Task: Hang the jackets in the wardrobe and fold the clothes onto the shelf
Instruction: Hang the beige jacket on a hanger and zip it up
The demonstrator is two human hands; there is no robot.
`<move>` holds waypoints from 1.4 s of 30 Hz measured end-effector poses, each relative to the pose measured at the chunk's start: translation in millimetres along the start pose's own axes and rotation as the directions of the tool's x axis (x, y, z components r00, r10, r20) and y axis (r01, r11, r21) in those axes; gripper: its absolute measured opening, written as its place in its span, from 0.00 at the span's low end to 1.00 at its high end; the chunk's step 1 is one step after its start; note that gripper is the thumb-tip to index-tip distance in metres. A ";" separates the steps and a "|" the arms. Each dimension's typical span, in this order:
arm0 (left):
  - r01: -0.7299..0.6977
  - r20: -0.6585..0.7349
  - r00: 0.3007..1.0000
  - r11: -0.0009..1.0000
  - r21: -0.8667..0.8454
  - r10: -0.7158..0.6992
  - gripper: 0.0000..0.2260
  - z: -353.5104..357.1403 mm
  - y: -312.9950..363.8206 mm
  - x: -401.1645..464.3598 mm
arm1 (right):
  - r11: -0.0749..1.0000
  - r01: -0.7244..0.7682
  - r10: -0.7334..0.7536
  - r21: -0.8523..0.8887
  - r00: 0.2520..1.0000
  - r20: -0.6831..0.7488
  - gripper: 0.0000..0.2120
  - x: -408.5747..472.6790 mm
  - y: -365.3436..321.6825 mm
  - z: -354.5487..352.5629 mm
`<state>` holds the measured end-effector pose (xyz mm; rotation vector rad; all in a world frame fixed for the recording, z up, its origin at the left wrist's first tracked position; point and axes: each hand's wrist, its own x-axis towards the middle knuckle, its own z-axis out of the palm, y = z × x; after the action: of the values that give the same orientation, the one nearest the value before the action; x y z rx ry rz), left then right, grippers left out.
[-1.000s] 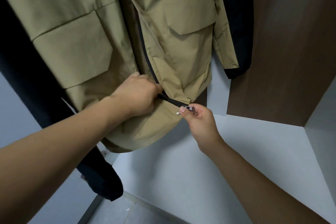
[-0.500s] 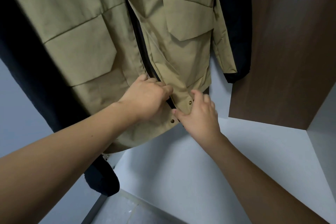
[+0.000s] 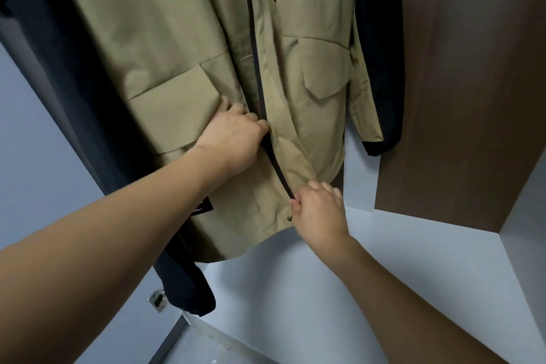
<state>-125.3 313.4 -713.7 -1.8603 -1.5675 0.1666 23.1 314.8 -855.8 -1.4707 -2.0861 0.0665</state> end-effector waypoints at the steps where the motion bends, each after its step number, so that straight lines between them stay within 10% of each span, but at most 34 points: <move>1: 0.012 0.006 1.000 1.000 -0.004 -0.012 0.16 -6.4 -0.9 2.9 | 1.000 -0.007 0.007 -0.016 1.000 0.002 0.09 3.3 -5.0 -4.6; 15: -0.095 0.045 0.995 0.974 0.206 0.088 0.13 -65.4 -8.3 13.0 | 0.930 -0.223 0.188 0.292 0.972 0.144 0.04 65.5 -61.1 -77.5; 23: 0.071 -0.148 0.989 0.918 0.390 -0.013 0.14 -133.6 -52.3 41.0 | 0.956 -0.246 0.192 0.160 0.937 0.291 0.12 67.5 -53.6 -89.8; 30: 0.003 -0.157 0.987 0.962 0.271 0.042 0.11 -147.4 -93.0 40.1 | 0.982 -0.036 0.045 0.187 0.998 -0.043 0.13 106.4 -100.8 -158.4; 42: 0.077 -0.309 0.951 0.957 0.279 0.013 0.13 -180.0 -126.8 49.5 | 0.993 -0.111 0.109 0.034 0.993 0.043 0.09 107.2 -111.1 -166.9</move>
<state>-125.0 287.9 -489.5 -1.5476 -1.2826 0.0791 -14.9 318.5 -631.7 -1.5736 -2.0237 0.1782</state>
